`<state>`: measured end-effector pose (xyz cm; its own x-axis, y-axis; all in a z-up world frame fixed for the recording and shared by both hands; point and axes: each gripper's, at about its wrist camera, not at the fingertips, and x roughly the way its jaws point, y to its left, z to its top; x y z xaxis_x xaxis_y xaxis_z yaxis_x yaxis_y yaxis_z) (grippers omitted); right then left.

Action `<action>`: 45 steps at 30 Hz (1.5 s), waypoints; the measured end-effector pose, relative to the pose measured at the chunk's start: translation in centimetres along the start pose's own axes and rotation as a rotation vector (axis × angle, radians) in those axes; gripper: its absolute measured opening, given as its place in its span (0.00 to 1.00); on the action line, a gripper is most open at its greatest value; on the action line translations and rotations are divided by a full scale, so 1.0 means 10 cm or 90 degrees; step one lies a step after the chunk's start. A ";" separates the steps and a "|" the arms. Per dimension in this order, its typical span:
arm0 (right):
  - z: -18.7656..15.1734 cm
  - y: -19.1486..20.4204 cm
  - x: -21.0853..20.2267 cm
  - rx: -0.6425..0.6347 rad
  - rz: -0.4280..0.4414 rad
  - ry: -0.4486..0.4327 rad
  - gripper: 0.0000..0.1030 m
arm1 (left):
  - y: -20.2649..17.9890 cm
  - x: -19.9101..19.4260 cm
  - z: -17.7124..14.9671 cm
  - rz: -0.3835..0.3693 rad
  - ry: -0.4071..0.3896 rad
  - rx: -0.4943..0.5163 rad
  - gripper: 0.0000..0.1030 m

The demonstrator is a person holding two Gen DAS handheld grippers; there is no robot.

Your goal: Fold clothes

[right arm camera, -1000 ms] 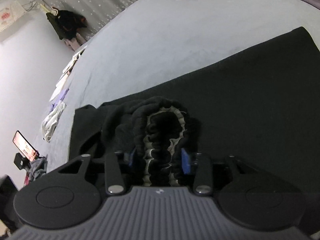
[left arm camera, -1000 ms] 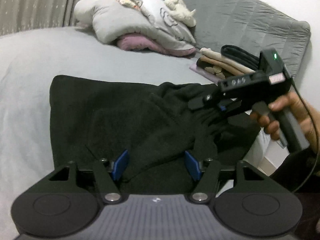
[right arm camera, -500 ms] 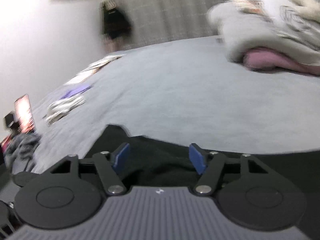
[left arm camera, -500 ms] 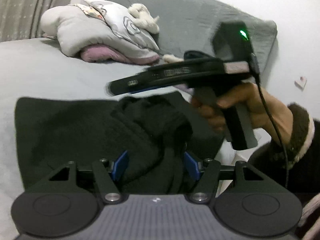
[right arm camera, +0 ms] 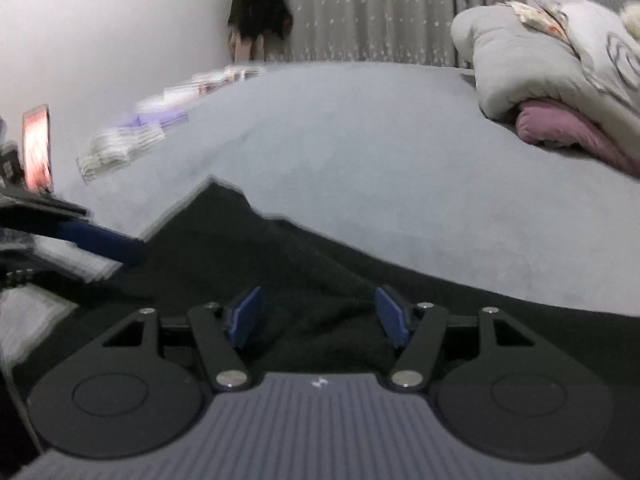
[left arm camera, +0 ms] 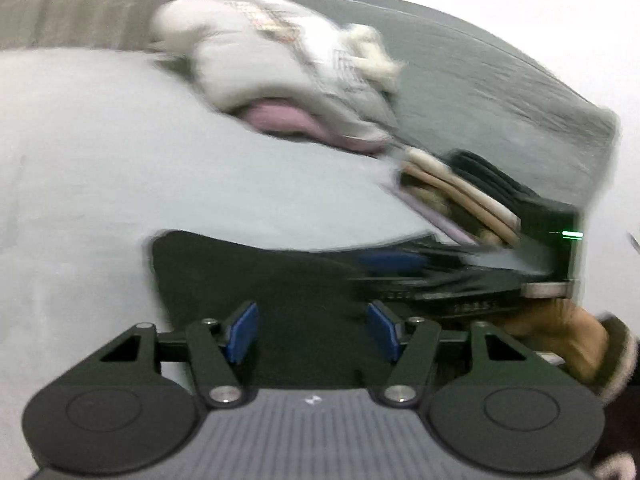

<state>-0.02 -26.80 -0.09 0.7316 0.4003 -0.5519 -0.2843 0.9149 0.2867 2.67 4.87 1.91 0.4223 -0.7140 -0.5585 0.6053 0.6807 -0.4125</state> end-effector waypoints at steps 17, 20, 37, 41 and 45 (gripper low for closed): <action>0.97 -0.31 1.48 0.337 0.302 0.259 0.68 | 0.19 -0.03 0.02 -0.119 -0.008 -0.034 0.60; 0.95 -0.28 1.70 0.341 0.316 0.313 0.68 | 0.04 0.03 -0.11 -0.209 0.052 0.006 0.60; 1.12 -0.33 1.81 0.367 0.304 0.243 0.69 | -0.19 -0.05 -0.41 -0.280 0.107 0.061 0.62; 1.02 -0.09 1.75 0.318 0.345 0.277 0.69 | -0.23 -0.10 -0.43 -0.279 0.114 0.085 0.62; 0.87 -0.09 1.82 0.307 0.294 0.268 0.61 | -0.28 -0.02 -0.49 -0.267 0.126 0.107 0.67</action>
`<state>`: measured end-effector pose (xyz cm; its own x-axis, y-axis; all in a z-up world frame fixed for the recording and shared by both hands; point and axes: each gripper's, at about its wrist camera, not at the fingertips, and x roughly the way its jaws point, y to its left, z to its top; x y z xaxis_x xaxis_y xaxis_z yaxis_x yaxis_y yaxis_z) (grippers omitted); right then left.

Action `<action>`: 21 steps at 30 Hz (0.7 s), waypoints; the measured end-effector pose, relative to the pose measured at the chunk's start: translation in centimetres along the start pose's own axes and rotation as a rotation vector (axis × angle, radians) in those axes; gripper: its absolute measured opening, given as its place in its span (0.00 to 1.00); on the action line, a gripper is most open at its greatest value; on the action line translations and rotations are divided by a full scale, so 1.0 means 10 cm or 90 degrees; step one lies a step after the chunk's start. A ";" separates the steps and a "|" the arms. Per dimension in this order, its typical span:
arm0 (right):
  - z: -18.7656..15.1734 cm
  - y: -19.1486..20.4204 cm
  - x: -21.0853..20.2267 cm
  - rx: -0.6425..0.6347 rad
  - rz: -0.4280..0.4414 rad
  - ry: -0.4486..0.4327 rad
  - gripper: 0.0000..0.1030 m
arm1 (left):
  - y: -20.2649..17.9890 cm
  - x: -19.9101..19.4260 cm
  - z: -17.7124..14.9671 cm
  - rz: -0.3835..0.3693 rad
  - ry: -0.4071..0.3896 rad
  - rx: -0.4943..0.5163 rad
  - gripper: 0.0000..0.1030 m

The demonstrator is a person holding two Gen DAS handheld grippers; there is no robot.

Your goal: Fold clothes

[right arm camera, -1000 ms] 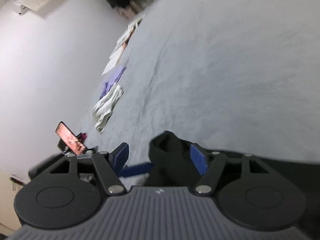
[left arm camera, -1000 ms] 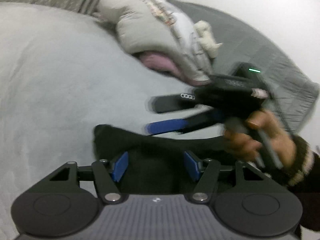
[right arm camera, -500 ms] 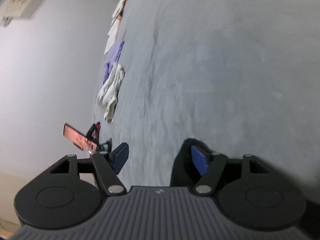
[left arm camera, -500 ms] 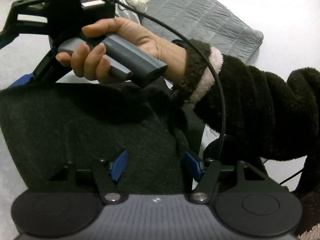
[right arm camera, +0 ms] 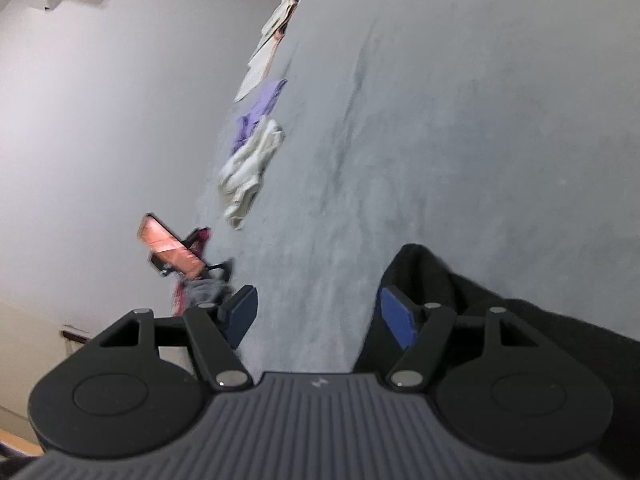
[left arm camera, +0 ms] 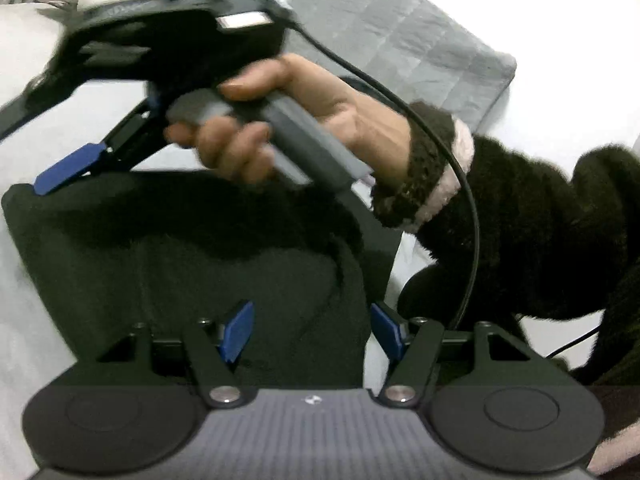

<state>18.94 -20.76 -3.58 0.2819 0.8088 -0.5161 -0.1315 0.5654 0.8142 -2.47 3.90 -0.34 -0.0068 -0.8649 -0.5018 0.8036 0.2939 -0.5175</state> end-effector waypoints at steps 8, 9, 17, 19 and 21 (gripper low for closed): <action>-0.16 0.09 -0.34 -0.004 -0.072 -0.089 0.67 | -0.06 -0.22 0.12 0.011 -0.036 0.009 0.68; -0.22 0.13 -0.46 -0.015 -0.084 -0.101 0.68 | -0.06 -0.24 0.12 0.010 -0.044 0.007 0.68; -1.03 -0.16 -1.63 0.029 -0.215 -0.189 0.70 | -0.34 0.16 -0.08 0.107 0.030 0.144 0.79; -1.23 -0.27 -1.84 0.057 -0.180 -0.229 0.70 | -0.37 0.11 -0.03 0.110 0.028 0.144 0.79; -1.39 -0.32 -2.03 0.080 -0.181 -0.262 0.75 | -0.38 0.00 0.08 0.096 0.003 0.119 0.77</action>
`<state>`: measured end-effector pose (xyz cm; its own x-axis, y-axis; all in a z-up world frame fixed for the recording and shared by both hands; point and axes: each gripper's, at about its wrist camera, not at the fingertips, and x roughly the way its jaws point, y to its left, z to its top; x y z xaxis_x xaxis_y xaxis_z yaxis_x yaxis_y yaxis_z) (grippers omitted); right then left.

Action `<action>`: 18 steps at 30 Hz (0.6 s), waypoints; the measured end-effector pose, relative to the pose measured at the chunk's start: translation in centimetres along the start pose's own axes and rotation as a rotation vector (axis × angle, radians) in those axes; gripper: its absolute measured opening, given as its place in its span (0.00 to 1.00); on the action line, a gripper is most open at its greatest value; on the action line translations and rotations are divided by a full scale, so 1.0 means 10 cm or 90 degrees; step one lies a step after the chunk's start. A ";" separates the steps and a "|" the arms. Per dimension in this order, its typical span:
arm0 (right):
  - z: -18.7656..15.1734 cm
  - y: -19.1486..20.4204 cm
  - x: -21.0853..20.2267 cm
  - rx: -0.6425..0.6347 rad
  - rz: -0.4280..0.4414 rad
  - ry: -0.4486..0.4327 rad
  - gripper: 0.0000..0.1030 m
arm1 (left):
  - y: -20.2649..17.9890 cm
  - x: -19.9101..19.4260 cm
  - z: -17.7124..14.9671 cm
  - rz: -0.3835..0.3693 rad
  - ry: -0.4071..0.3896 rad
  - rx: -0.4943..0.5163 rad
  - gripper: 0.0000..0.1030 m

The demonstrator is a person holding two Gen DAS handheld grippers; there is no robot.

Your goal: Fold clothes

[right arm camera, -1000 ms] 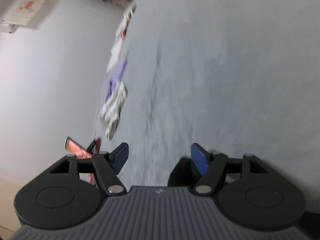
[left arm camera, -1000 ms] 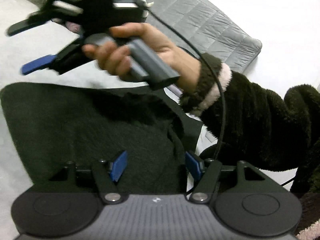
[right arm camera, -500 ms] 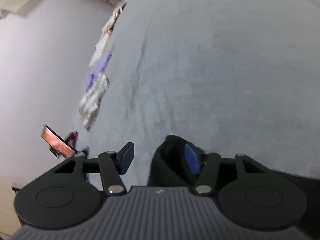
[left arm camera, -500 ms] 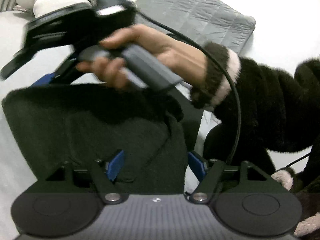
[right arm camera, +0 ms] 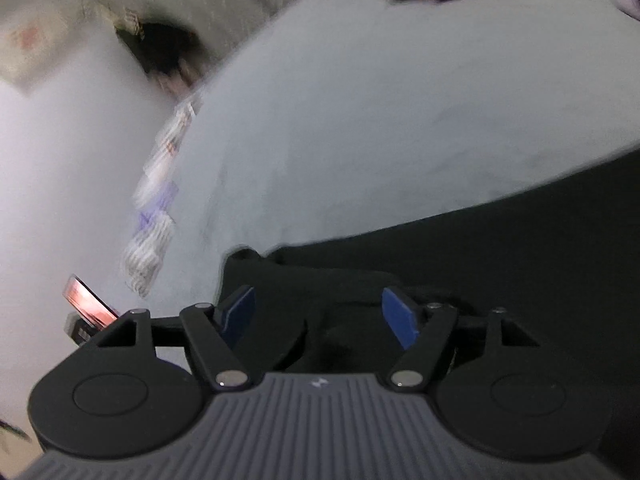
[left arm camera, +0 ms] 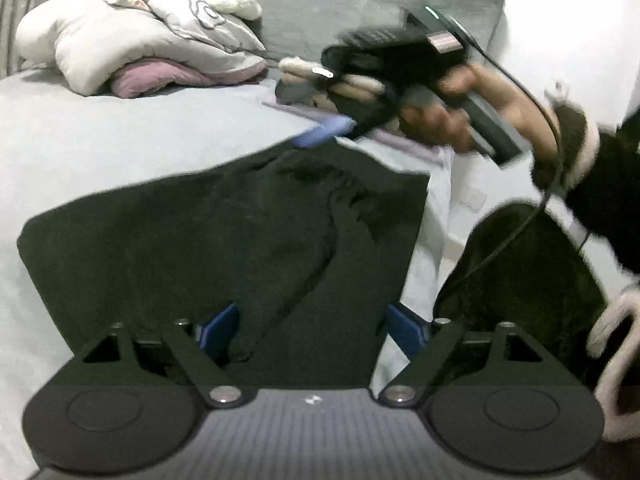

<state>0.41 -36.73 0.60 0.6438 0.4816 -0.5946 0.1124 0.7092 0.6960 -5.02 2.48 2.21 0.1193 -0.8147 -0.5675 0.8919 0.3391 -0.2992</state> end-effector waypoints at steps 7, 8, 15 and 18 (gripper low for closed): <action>-0.21 -0.50 -0.76 0.036 -0.135 -0.083 0.75 | -0.11 0.23 0.28 -0.096 -0.080 -0.071 0.73; -0.24 -0.58 -0.83 0.044 -0.156 -0.089 0.75 | -0.15 0.33 0.33 -0.104 -0.072 -0.071 0.72; -0.56 -1.15 -1.23 0.119 -0.256 -0.110 0.75 | -0.28 1.01 0.21 -0.075 0.049 -0.002 0.69; -0.62 -1.34 -1.23 0.159 -0.257 -0.101 0.75 | -0.39 1.05 0.33 -0.060 0.075 0.025 0.71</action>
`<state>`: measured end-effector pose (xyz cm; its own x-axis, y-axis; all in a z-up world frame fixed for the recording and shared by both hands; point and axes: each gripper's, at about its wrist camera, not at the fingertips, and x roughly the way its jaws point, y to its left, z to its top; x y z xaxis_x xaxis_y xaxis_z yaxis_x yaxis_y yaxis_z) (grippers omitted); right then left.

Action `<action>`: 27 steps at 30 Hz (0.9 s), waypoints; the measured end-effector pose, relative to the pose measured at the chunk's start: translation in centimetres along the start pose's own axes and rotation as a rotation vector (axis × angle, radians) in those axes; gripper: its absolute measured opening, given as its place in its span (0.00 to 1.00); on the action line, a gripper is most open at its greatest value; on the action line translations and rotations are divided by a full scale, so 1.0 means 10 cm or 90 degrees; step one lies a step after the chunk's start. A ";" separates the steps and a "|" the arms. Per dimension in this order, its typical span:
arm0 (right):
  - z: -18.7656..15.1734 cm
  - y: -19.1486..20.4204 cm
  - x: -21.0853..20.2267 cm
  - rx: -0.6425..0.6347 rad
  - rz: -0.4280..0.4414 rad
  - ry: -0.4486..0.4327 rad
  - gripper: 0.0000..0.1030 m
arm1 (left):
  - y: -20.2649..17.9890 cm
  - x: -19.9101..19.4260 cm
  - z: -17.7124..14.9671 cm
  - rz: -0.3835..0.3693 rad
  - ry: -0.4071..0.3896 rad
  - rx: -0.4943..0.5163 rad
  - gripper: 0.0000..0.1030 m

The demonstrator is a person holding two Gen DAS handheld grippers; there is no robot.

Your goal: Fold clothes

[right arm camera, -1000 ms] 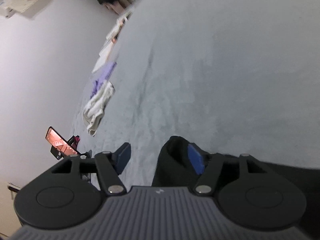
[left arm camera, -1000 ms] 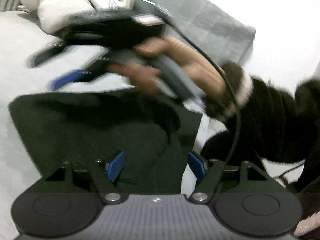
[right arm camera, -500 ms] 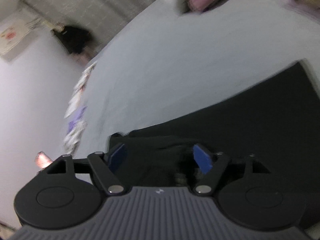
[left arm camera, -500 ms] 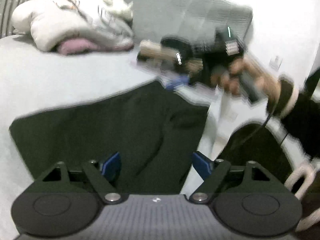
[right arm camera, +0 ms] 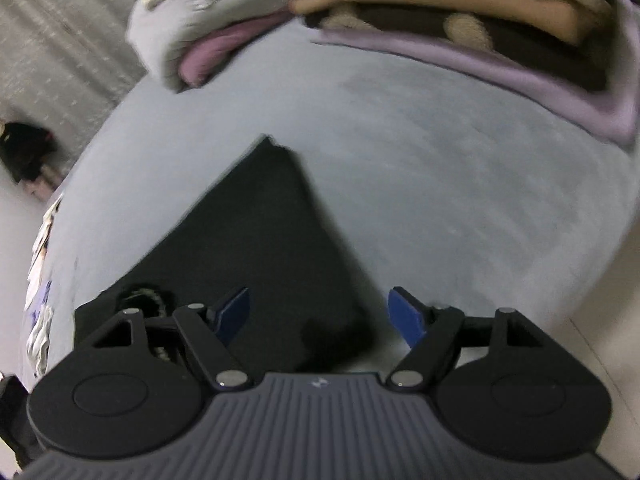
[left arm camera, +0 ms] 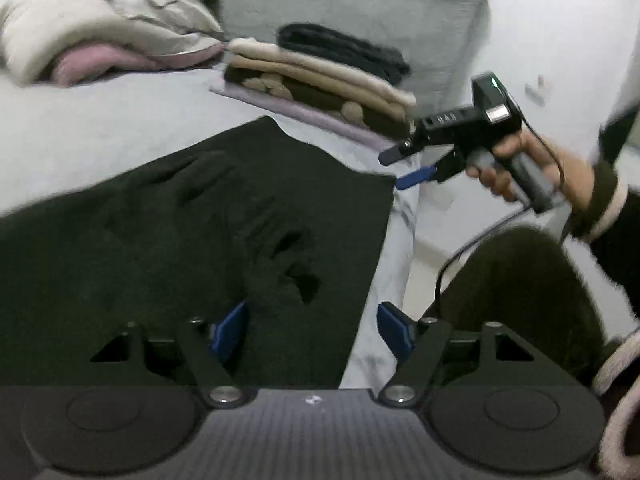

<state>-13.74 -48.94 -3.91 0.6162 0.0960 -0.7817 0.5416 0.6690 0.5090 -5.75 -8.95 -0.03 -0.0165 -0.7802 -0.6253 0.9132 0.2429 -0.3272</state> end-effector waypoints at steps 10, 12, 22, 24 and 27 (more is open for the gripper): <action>-0.08 -0.05 0.32 0.033 0.055 0.025 0.60 | 0.19 -0.07 0.22 -0.057 -0.072 -0.124 0.71; -0.08 0.00 0.32 0.018 0.069 0.024 0.38 | 0.21 -0.10 0.23 -0.061 -0.092 -0.136 0.71; -0.12 0.58 -0.12 -0.125 0.141 -0.077 0.26 | 0.39 0.37 0.23 -0.116 -0.060 -0.214 0.68; -0.14 0.75 -0.19 -0.165 0.167 -0.091 0.24 | 0.35 0.39 0.20 -0.112 -0.066 -0.196 0.68; -0.22 1.11 -0.32 -0.247 0.203 -0.105 0.22 | 0.31 0.25 0.26 -0.112 -0.067 -0.198 0.68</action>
<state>-10.97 -40.23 3.49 0.8148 0.2427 -0.5265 0.0801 0.8523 0.5169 -1.87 -11.70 -0.75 -0.1049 -0.8767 -0.4694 0.7324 0.2512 -0.6329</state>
